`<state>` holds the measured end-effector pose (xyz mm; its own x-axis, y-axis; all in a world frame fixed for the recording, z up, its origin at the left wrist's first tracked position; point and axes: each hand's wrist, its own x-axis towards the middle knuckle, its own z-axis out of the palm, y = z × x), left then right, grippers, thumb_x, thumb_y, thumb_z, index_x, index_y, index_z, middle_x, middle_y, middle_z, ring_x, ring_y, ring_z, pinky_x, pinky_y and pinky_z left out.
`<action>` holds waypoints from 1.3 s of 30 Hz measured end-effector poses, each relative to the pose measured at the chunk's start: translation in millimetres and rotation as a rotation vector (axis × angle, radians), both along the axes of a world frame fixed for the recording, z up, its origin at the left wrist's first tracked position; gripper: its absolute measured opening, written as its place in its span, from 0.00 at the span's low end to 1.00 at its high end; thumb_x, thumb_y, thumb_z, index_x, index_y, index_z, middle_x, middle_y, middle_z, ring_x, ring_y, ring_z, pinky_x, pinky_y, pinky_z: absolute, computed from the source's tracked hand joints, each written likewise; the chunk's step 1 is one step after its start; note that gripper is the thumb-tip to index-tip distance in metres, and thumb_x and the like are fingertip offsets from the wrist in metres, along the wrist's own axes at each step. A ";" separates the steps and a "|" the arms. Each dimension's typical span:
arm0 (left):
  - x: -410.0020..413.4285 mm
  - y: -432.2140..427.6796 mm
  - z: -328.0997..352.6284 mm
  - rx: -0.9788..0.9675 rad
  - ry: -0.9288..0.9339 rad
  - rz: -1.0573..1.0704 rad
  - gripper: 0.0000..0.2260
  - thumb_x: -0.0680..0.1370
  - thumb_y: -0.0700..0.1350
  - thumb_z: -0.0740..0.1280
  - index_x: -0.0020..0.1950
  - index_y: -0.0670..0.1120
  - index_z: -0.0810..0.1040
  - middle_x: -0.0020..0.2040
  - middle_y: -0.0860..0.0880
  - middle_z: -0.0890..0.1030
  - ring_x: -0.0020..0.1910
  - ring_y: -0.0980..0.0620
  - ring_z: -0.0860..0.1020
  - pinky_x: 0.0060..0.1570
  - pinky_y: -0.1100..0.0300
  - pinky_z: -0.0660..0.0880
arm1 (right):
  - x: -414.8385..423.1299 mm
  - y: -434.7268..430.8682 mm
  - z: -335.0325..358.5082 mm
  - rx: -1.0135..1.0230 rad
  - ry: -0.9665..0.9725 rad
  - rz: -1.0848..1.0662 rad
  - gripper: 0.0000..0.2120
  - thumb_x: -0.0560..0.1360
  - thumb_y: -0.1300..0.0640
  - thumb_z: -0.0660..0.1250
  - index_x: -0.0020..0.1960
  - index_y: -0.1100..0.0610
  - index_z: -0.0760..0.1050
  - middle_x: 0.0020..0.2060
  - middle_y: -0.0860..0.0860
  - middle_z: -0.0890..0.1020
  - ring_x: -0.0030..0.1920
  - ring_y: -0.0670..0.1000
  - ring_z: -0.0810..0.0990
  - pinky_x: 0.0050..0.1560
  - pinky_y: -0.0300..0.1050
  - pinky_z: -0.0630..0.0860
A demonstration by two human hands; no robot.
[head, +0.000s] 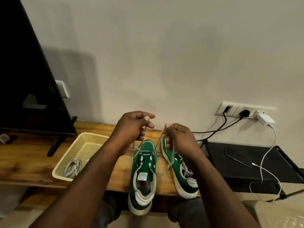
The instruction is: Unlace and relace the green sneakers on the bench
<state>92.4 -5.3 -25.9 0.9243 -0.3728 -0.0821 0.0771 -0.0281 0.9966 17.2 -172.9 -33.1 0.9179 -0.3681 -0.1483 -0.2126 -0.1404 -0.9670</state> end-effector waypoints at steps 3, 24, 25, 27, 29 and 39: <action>-15.4 2.2 49.4 -0.105 -0.030 -0.016 0.11 0.87 0.42 0.62 0.59 0.45 0.85 0.46 0.45 0.86 0.30 0.54 0.74 0.31 0.60 0.74 | -2.1 8.7 36.4 0.081 -0.064 0.006 0.16 0.86 0.51 0.63 0.50 0.62 0.81 0.31 0.50 0.75 0.28 0.47 0.69 0.31 0.43 0.67; -76.2 22.3 175.3 -0.251 -0.098 -0.021 0.14 0.87 0.49 0.63 0.59 0.41 0.83 0.51 0.40 0.88 0.37 0.50 0.82 0.39 0.56 0.82 | -31.8 38.6 161.8 -0.511 -0.256 -0.017 0.14 0.81 0.54 0.66 0.39 0.53 0.84 0.33 0.47 0.84 0.35 0.47 0.82 0.36 0.46 0.77; -76.2 22.1 178.7 -0.287 -0.077 -0.028 0.18 0.87 0.53 0.62 0.60 0.41 0.83 0.52 0.40 0.88 0.38 0.49 0.83 0.40 0.55 0.83 | -30.7 36.6 166.6 -0.635 -0.274 -0.051 0.13 0.80 0.53 0.67 0.39 0.53 0.84 0.33 0.48 0.84 0.37 0.48 0.82 0.39 0.48 0.79; -76.2 22.5 182.4 -0.351 -0.034 -0.036 0.20 0.88 0.53 0.58 0.62 0.40 0.82 0.54 0.40 0.88 0.43 0.45 0.86 0.44 0.54 0.83 | -28.9 32.8 175.2 -0.760 -0.301 -0.085 0.11 0.80 0.51 0.68 0.43 0.51 0.85 0.36 0.48 0.86 0.40 0.49 0.83 0.43 0.50 0.81; -75.7 23.2 183.6 -0.413 -0.008 -0.042 0.17 0.88 0.46 0.57 0.65 0.39 0.80 0.56 0.40 0.87 0.49 0.42 0.86 0.46 0.54 0.84 | -28.2 30.7 185.4 -0.802 -0.305 -0.052 0.08 0.80 0.51 0.68 0.48 0.49 0.85 0.39 0.47 0.86 0.42 0.48 0.84 0.44 0.48 0.81; -67.5 19.7 187.4 -0.348 -0.110 0.147 0.07 0.84 0.40 0.67 0.59 0.42 0.83 0.48 0.45 0.89 0.44 0.47 0.88 0.42 0.58 0.82 | -31.0 22.8 199.9 -0.233 -0.443 0.186 0.04 0.81 0.59 0.71 0.52 0.55 0.84 0.42 0.51 0.88 0.38 0.51 0.86 0.36 0.39 0.74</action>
<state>24.9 14.5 161.5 0.9661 -0.2241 0.1282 -0.0523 0.3164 0.9472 -13.9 -150.1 166.8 0.9270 -0.1703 0.3342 0.2575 -0.3591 -0.8971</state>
